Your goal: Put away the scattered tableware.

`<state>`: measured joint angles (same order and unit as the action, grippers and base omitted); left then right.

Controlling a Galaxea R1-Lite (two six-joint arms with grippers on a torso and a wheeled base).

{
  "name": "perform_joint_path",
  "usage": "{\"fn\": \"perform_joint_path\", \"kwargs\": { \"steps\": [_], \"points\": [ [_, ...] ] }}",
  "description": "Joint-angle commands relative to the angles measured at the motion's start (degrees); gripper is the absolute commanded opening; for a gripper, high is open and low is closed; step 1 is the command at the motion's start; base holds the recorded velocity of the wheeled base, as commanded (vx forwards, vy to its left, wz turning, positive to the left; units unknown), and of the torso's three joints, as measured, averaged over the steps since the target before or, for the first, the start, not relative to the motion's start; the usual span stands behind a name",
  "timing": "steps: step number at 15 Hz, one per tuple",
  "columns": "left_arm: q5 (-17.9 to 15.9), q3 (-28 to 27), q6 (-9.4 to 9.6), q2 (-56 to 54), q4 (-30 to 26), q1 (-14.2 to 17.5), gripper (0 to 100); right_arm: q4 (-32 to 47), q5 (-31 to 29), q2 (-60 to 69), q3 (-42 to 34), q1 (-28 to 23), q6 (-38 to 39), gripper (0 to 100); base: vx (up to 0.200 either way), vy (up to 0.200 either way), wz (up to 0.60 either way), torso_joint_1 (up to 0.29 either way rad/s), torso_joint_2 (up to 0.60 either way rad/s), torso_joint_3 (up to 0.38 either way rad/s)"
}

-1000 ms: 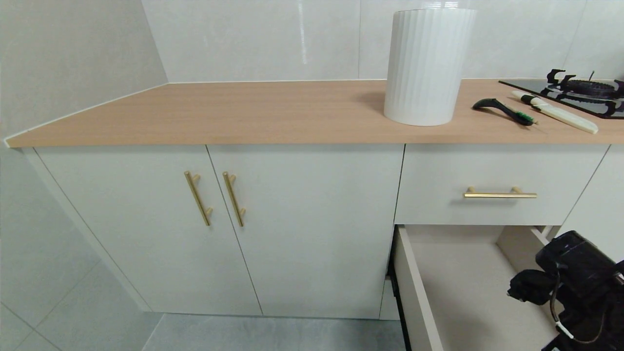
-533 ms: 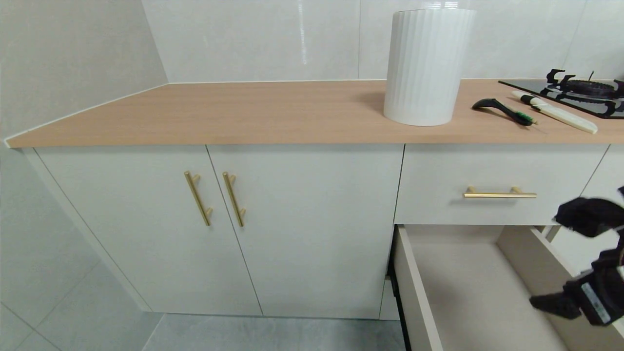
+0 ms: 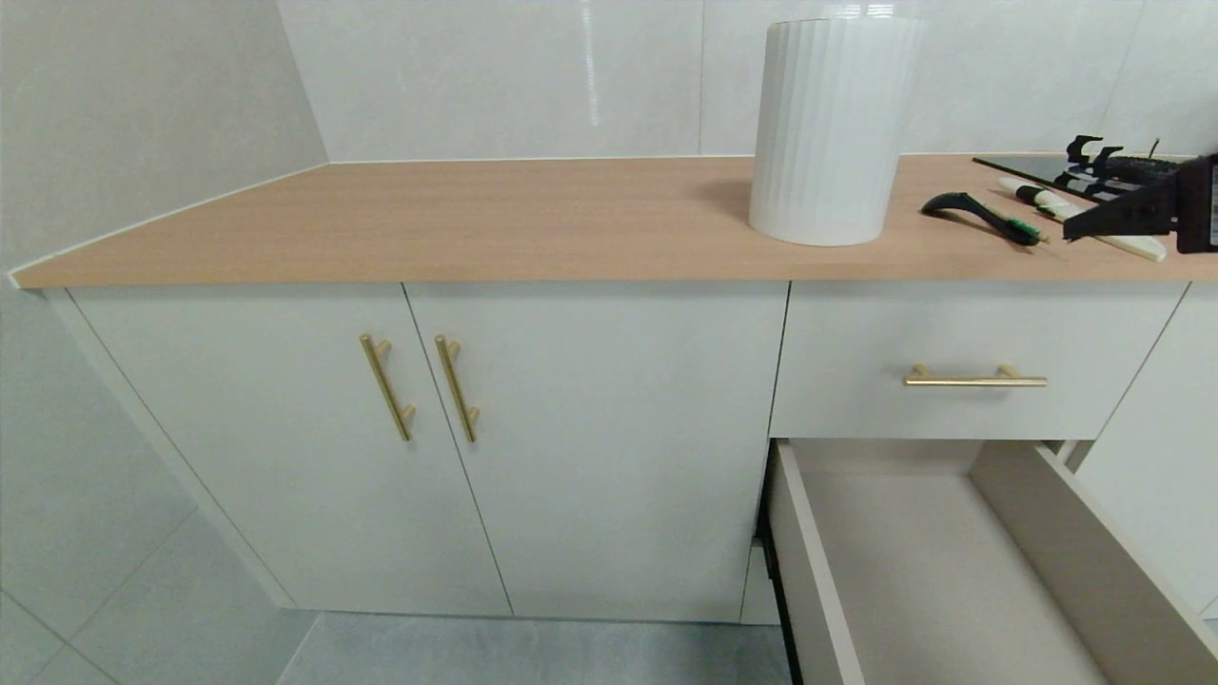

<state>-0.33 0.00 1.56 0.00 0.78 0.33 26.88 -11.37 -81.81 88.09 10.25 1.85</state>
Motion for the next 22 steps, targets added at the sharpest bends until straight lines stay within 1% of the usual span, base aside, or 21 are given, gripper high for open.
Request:
{"fn": "perform_joint_path", "kwargs": {
  "steps": [1, 5, 6, 11, 22],
  "points": [
    [0.0, 0.0, 0.02, 0.0, 0.0, 0.0, 100, -0.5, -0.1, -7.4, 6.0, -1.7, 3.6, 100, 0.000, 0.000, 0.00, 0.000, 0.00, 0.000],
    [0.0, 0.0, 0.02, 0.0, 0.0, 0.0, 100, -0.8, -0.6, -11.8, 8.8, -3.6, 4.5, 100, 0.000, 0.000, 0.00, 0.000, 0.00, 0.000],
    [0.0, 0.0, 0.02, 0.0, 0.0, 0.0, 100, -0.9, -1.2, -13.2, 9.6, -4.8, 4.6, 100, 0.000, 0.000, 0.00, 0.000, 0.00, 0.000],
    [0.0, 0.0, 0.02, 0.0, 0.0, 0.0, 100, -2.5, -0.8, -16.9, 10.4, -8.0, 6.0, 100, 0.000, 0.000, 0.00, 0.000, 0.00, 0.000],
    [0.0, 0.0, 0.02, 0.0, 0.0, 0.0, 100, -9.0, -1.1, -19.7, 10.5, -7.7, 6.8, 100, 0.000, 0.000, 0.00, 0.000, 0.00, 0.000]
  ]
}}
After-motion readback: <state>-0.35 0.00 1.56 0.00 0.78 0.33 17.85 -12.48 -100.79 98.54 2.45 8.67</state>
